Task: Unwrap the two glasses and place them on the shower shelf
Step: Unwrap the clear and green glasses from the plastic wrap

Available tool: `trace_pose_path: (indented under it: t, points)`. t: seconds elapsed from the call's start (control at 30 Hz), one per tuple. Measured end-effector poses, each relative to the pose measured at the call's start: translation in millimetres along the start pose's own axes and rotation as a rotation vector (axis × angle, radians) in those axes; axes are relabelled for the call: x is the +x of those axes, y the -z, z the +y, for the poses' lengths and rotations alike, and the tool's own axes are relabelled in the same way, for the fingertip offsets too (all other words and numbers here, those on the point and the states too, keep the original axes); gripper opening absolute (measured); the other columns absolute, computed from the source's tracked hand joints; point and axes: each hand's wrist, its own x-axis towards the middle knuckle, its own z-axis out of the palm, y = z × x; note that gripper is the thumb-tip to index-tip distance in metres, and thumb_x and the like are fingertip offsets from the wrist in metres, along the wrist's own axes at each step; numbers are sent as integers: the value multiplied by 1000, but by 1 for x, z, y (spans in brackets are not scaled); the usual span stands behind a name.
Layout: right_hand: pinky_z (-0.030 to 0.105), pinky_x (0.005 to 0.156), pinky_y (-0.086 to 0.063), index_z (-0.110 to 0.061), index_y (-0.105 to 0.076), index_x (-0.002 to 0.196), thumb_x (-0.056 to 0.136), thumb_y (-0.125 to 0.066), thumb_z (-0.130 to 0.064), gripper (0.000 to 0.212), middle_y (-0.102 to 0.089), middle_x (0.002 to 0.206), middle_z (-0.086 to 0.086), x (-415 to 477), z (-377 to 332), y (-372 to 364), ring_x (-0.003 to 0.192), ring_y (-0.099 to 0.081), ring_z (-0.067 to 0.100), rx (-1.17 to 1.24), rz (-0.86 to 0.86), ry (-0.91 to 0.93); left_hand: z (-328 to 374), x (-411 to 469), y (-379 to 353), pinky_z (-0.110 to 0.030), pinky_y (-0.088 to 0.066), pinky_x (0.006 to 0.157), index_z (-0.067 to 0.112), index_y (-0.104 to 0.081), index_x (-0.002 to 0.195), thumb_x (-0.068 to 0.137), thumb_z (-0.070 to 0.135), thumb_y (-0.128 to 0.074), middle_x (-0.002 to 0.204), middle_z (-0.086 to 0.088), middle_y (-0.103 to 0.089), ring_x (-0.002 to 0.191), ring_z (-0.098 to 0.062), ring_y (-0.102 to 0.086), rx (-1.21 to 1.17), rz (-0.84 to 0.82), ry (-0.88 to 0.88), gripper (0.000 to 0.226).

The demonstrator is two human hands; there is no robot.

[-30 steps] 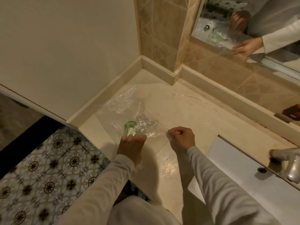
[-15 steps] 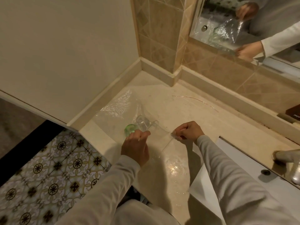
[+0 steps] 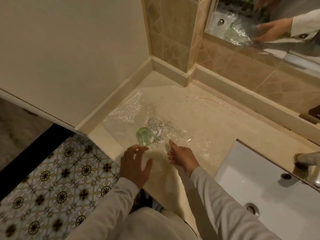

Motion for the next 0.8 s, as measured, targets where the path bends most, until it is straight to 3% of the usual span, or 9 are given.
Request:
trace_pose_path:
  t: [0.13, 0.2, 0.27, 0.4, 0.47, 0.53, 0.6, 0.7, 0.8]
  points:
    - [46, 77, -58, 7, -71, 97, 93, -63, 4, 9, -66, 76, 20, -4, -12, -13, 74, -63, 29, 193, 76, 209, -26, 26, 15, -43, -49, 86, 15, -53, 123, 90, 30, -54, 127, -20, -59, 112, -34, -58, 43, 0, -122, 36]
    - [38, 65, -63, 7, -72, 97, 93, -60, 9, 13, -71, 70, 12, -8, -19, -12, 61, -65, 21, 227, 139, 310, -34, 44, 18, -42, -53, 82, 15, -57, 124, 87, 19, -52, 127, -17, -61, 109, -33, -61, 60, -60, -159, 38]
    - [25, 54, -58, 4, -74, 94, 93, -61, 7, 14, -74, 68, 7, -11, -22, -10, 58, -66, 17, 233, 208, 355, -41, 59, 15, -42, -55, 81, 13, -62, 123, 83, 13, -47, 127, -16, -63, 110, -31, -62, 74, -87, -232, 43]
    - [23, 62, -58, -12, -80, 85, 91, -68, -5, 15, -77, 78, 12, -11, -15, -12, 65, -69, 18, 278, 277, 442, -62, 81, 2, -39, -46, 86, 10, -69, 116, 80, 6, -56, 124, -14, -67, 115, -27, -62, 55, -81, -386, 39]
    - [27, 70, -61, -19, -82, 88, 88, -75, -27, 10, -80, 86, 7, -10, -6, -19, 74, -73, 18, 215, 269, 415, -69, 94, 1, -39, -44, 89, 10, -71, 113, 79, 4, -59, 122, -13, -68, 113, -27, -62, 39, -111, -376, 36]
    - [29, 80, -60, -22, -82, 95, 75, -79, -52, 36, -81, 95, -1, -10, 8, -28, 85, -75, 14, 101, 229, 317, -78, 107, 5, -38, -42, 93, 10, -69, 115, 84, 10, -54, 122, -12, -68, 113, -28, -61, -41, -187, -342, 35]
    - [30, 83, -57, -18, -81, 98, 71, -82, -55, 46, -81, 96, -4, -14, 23, -41, 85, -73, 9, 10, 206, 229, -86, 119, 10, -36, -42, 93, 9, -66, 118, 89, 21, -46, 120, -11, -66, 109, -30, -61, -171, -280, -311, 37]
    - [35, 86, -58, -12, -80, 99, 83, -84, -27, 22, -80, 93, 2, -22, 45, -56, 85, -72, 14, -41, 246, 198, -97, 130, 9, -33, -45, 96, 8, -63, 124, 95, 22, -55, 123, -9, -62, 109, -27, -59, -338, -430, -172, 33]
    - [34, 75, -57, -5, -80, 90, 87, -73, -1, 9, -75, 78, 6, -30, 59, -71, 74, -67, 18, 32, 359, 229, -106, 136, 1, -35, -49, 94, 13, -62, 124, 94, 22, -62, 121, -9, -62, 104, -25, -62, -377, -546, -50, 31]
